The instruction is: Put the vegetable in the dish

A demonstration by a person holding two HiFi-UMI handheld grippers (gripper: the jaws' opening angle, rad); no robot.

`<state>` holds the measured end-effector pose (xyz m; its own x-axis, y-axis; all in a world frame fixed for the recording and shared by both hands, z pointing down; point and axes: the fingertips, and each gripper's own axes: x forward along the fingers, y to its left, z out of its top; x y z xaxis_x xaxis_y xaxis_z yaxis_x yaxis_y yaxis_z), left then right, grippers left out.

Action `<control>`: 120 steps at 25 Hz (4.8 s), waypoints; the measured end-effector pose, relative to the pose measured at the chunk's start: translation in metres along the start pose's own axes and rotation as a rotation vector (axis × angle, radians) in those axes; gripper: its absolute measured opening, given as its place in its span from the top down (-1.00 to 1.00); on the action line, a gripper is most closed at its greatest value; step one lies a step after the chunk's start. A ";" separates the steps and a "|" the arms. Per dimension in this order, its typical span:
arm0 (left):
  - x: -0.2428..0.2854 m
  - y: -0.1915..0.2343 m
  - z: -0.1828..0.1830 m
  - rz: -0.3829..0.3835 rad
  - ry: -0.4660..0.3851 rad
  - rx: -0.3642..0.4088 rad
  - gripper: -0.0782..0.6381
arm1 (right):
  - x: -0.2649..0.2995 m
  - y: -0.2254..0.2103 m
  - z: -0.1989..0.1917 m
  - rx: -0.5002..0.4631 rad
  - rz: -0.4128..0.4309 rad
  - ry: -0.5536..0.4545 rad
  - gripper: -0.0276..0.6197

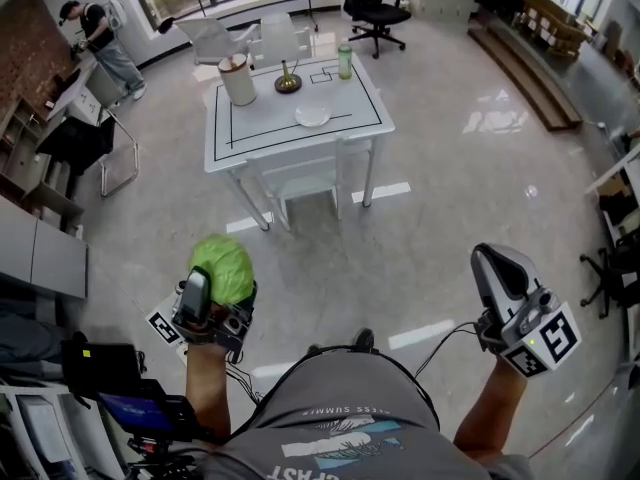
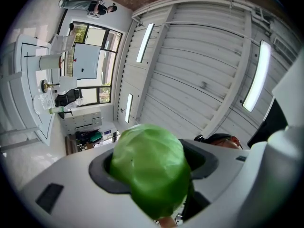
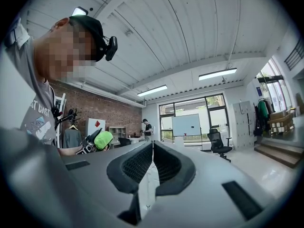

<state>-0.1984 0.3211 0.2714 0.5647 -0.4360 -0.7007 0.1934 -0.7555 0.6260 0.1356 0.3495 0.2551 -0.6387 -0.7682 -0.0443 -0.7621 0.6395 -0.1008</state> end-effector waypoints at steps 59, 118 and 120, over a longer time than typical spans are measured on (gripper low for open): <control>0.031 0.126 0.102 0.046 0.018 -0.035 -0.08 | 0.147 -0.064 -0.027 -0.023 0.012 0.060 0.89; 0.098 0.234 0.180 0.050 0.010 -0.040 -0.08 | 0.272 -0.156 -0.030 -0.003 0.047 0.069 0.89; 0.096 0.237 0.186 0.046 0.016 -0.044 -0.08 | 0.279 -0.152 -0.033 -0.004 0.043 0.069 0.89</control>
<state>-0.2476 0.0093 0.2890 0.5862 -0.4616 -0.6658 0.2021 -0.7125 0.6719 0.0698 0.0387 0.2908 -0.6762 -0.7364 0.0202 -0.7345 0.6718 -0.0960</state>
